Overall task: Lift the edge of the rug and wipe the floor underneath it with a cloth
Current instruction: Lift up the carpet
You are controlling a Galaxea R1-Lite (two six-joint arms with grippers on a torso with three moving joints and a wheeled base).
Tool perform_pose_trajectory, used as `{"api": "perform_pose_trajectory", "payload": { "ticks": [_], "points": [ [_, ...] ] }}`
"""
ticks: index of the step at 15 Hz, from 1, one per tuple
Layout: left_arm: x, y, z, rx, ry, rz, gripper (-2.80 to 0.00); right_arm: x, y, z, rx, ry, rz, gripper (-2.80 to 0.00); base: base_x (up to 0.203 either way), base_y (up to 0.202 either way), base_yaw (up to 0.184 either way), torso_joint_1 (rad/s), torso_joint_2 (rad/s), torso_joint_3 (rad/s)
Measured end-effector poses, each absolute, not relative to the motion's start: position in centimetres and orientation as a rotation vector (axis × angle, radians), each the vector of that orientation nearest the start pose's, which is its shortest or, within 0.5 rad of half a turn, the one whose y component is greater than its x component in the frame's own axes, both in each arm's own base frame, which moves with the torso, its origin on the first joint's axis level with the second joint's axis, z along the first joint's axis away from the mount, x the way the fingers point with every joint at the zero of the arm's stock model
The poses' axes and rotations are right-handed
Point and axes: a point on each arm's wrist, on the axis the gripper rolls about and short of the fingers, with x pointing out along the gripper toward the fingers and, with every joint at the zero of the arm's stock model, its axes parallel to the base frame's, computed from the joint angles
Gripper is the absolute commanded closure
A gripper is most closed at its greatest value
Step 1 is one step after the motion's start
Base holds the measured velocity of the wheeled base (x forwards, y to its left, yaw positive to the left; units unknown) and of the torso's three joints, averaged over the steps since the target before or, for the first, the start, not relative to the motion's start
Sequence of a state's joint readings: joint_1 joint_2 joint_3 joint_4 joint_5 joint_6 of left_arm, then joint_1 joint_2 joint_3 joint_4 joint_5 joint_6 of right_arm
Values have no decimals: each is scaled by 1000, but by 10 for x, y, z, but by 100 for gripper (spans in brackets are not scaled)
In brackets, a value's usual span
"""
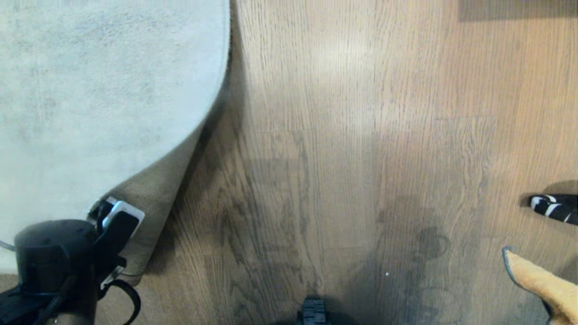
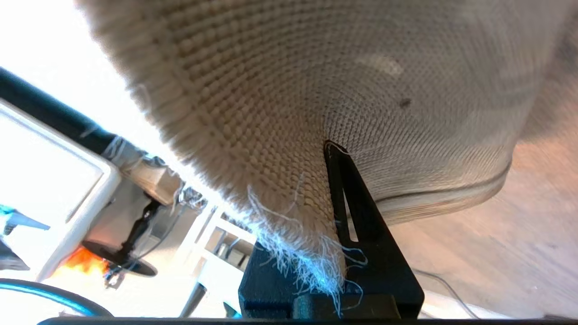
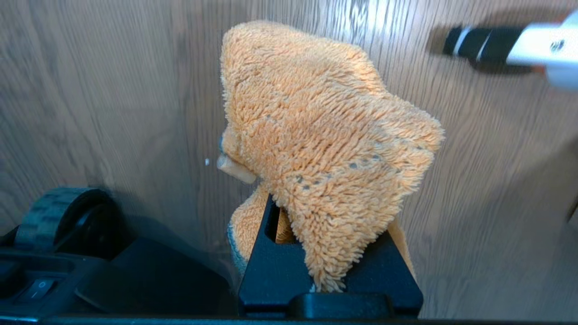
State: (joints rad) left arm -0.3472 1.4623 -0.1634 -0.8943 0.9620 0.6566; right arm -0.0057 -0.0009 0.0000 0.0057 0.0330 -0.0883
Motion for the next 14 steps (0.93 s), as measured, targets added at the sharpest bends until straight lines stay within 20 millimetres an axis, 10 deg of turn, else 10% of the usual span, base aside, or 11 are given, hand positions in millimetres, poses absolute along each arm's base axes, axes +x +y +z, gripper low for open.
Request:
{"api": "perform_pose_trajectory", "payload": {
  "ticks": [14],
  "points": [
    [164,-40,115,871,511,486,0,-23,1,75,-88,4,28,0,6,0,0,0,0,0]
  ]
}}
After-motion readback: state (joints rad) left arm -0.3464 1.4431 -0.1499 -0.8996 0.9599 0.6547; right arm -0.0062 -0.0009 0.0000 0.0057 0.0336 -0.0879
